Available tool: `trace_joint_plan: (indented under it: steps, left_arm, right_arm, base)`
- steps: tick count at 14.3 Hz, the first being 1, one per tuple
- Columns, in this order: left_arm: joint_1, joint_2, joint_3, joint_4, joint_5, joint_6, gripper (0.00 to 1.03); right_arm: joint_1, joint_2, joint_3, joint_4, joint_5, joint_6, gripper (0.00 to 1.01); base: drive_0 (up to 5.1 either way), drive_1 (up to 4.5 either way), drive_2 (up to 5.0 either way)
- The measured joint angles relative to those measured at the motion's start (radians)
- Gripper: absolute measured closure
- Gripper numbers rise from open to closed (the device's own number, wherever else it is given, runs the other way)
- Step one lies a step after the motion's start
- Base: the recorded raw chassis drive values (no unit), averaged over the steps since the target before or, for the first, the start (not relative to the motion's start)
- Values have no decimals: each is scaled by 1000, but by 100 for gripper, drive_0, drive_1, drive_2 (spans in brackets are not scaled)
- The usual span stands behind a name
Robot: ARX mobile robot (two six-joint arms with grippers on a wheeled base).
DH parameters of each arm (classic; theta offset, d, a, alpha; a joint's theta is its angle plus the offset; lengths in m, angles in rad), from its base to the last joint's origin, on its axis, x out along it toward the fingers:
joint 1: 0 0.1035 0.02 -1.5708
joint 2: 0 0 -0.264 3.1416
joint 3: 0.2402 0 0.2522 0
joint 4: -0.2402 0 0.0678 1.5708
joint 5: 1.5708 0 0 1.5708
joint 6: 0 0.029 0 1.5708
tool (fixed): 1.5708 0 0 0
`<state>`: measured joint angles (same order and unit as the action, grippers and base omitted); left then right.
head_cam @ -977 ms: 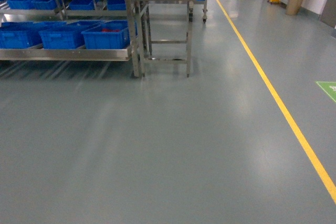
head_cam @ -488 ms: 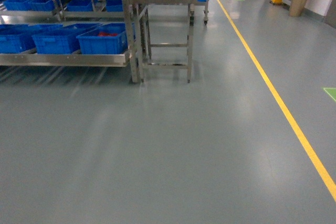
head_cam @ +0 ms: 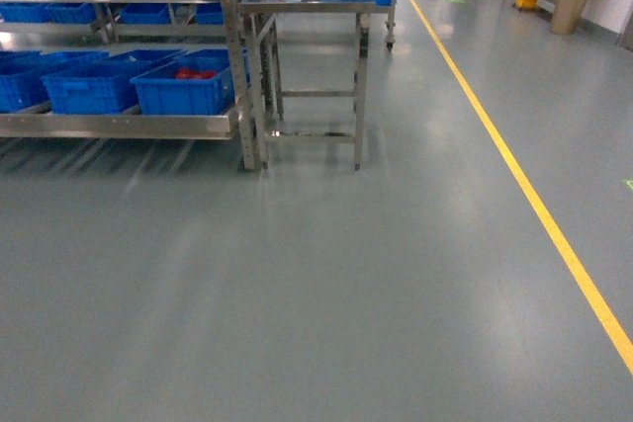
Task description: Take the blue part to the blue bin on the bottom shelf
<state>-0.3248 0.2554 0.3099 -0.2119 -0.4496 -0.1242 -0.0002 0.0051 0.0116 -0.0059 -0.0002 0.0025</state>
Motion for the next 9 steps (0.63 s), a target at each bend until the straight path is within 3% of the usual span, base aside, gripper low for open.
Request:
trace_joint_plan:
  steps: [9]
  left_arm:
    - [0,3,0,-2,-3,0,59]
  right_arm:
    - [0,0,0,2,0,0,3]
  base:
    - [-5,400,-409]
